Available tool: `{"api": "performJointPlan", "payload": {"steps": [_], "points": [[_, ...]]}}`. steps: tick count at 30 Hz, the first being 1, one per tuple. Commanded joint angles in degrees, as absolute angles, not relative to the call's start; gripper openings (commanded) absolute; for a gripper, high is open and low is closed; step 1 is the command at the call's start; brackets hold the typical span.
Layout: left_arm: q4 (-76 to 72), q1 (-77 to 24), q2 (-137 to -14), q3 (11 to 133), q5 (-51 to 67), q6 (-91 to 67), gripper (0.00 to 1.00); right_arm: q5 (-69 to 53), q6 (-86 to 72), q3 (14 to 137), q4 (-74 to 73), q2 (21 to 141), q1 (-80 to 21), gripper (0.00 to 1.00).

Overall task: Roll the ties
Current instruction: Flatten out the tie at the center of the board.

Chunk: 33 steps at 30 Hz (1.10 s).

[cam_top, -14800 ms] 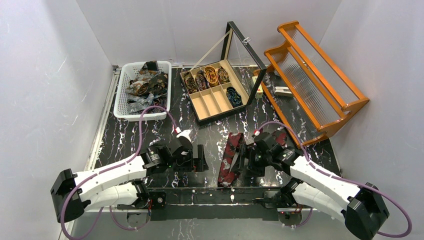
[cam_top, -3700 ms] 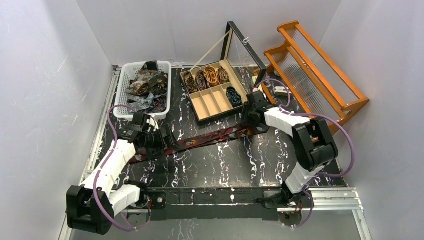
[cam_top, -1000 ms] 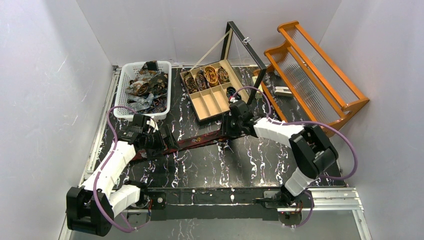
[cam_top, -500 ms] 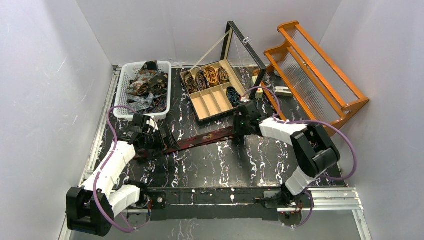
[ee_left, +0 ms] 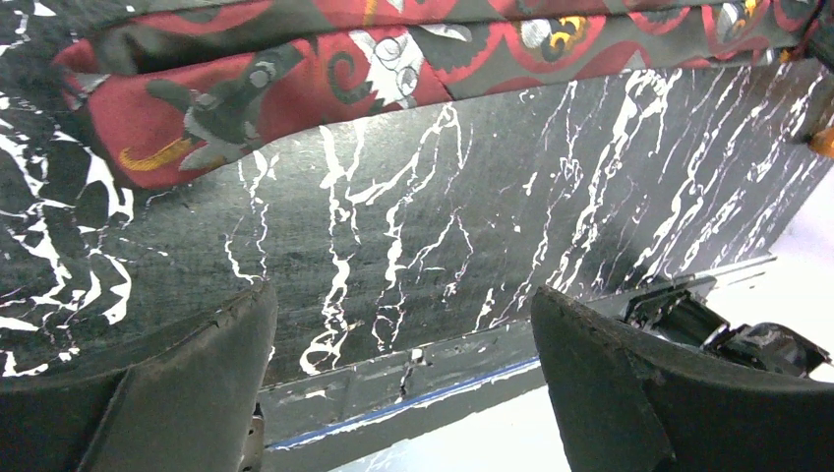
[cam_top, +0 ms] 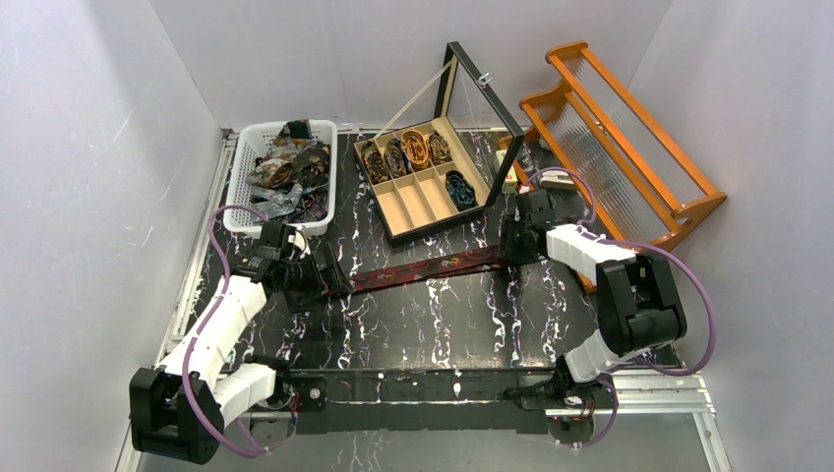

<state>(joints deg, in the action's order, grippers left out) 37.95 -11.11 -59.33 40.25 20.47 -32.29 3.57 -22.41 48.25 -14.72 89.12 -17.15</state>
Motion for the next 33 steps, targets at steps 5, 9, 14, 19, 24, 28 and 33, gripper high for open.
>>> {"api": "performJointPlan", "payload": {"steps": [5, 9, 14, 19, 24, 28, 33], "points": [[41.1, -11.4, -57.6, 43.3, 8.6, -35.0, 0.98, -21.7, -23.1, 44.5, -6.2, 73.2, -19.1, 0.65], [43.2, -11.4, -58.3, 44.9, -1.6, -38.7, 0.98, -21.2, -22.8, 42.2, 2.8, 70.4, -27.9, 0.68], [45.0, -11.4, -58.8, 45.4, -11.2, -42.4, 0.98, -15.3, -11.3, 41.5, 19.9, 76.8, -44.8, 0.72], [47.7, -11.3, -57.0, 46.6, -15.2, -43.1, 0.98, -19.8, 8.5, 49.6, 23.4, 91.0, -53.1, 0.84], [48.4, -11.3, -53.8, 46.5, -13.9, -43.0, 0.98, -24.0, 22.0, 61.2, 16.7, 101.7, -53.9, 0.93], [47.9, -11.3, -53.3, 45.0, -10.6, -42.8, 0.98, -28.7, 30.3, 66.6, 10.7, 107.5, -53.8, 0.96], [47.5, -11.3, -53.4, 44.5, -8.0, -42.1, 0.98, -33.0, 34.8, 71.3, 2.4, 112.4, -53.6, 0.94]]}}
